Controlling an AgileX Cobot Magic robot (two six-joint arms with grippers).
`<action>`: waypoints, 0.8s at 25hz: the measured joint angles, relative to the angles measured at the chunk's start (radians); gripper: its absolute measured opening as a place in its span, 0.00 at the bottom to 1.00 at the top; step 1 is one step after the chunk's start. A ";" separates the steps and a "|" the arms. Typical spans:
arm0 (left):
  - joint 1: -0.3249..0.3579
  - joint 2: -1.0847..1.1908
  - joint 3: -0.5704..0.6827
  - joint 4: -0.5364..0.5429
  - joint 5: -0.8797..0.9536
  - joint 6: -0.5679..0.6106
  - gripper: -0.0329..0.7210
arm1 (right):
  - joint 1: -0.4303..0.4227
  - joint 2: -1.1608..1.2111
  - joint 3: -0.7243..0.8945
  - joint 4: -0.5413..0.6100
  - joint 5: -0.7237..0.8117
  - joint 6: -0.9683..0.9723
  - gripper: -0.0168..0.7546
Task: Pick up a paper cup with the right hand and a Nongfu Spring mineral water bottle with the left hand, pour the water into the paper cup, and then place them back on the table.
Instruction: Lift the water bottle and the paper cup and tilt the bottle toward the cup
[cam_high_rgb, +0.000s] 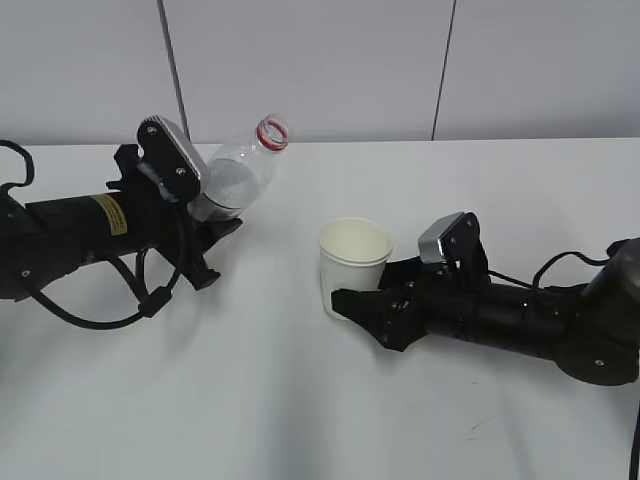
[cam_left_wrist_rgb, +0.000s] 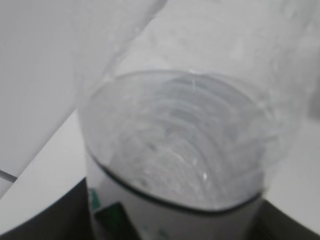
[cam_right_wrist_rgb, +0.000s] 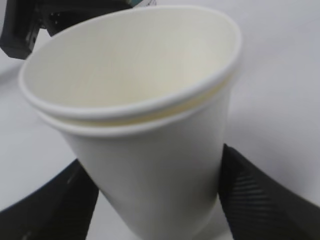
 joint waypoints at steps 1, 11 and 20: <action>0.000 0.000 0.000 0.000 0.002 0.011 0.58 | 0.004 0.000 -0.002 -0.004 0.000 0.000 0.72; 0.000 0.000 0.000 -0.065 0.005 0.204 0.58 | 0.013 0.000 -0.061 -0.049 0.000 0.058 0.72; 0.000 0.000 0.000 -0.169 -0.060 0.399 0.58 | 0.025 0.000 -0.075 -0.080 0.000 0.088 0.72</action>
